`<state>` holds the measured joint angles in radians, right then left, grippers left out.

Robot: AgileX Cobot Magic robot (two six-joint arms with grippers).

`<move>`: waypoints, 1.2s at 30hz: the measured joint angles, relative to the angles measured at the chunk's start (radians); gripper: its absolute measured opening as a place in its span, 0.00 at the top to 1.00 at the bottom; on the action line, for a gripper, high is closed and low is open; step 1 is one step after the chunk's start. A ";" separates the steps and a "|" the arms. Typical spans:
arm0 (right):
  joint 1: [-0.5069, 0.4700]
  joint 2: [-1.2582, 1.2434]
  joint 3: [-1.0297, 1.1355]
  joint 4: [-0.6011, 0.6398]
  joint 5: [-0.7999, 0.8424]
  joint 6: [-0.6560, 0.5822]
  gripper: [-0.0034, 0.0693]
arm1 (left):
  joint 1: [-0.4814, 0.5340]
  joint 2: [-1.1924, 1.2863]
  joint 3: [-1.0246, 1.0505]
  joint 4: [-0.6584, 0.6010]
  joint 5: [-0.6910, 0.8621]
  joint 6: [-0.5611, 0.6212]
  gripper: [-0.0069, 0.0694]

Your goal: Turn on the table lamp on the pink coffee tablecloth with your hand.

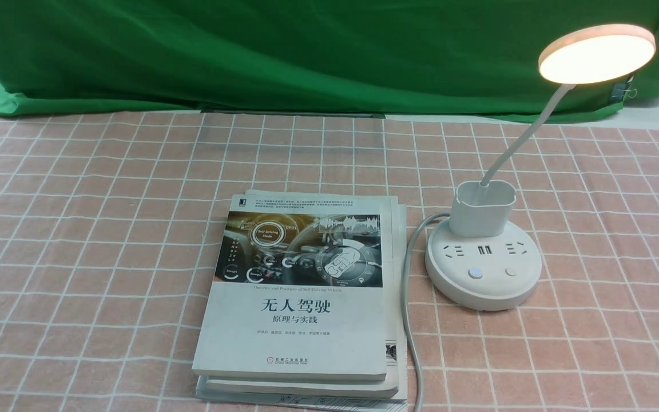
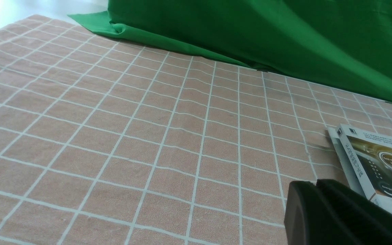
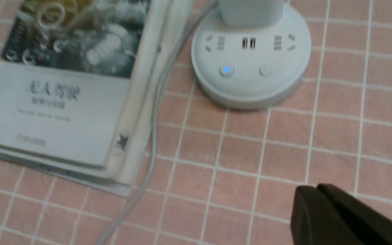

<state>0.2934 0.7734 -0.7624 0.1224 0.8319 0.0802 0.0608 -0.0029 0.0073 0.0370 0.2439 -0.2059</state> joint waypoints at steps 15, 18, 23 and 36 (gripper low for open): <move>-0.253 -0.573 0.588 0.026 -0.606 -0.296 0.92 | 0.000 0.000 0.000 0.000 0.000 0.000 0.88; -0.273 -0.718 0.745 0.026 -0.629 -0.305 0.92 | 0.000 0.000 0.000 0.000 0.000 0.000 0.88; -0.276 -0.772 0.770 0.026 -0.585 -0.305 0.92 | 0.000 0.000 0.000 0.000 0.000 0.000 0.88; -0.276 -0.772 0.770 0.024 -0.578 -0.306 0.90 | 0.000 0.000 0.000 0.000 0.000 -0.001 0.88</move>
<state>0.0171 0.0015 0.0075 0.1469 0.2538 -0.2257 0.0608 -0.0029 0.0073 0.0370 0.2439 -0.2071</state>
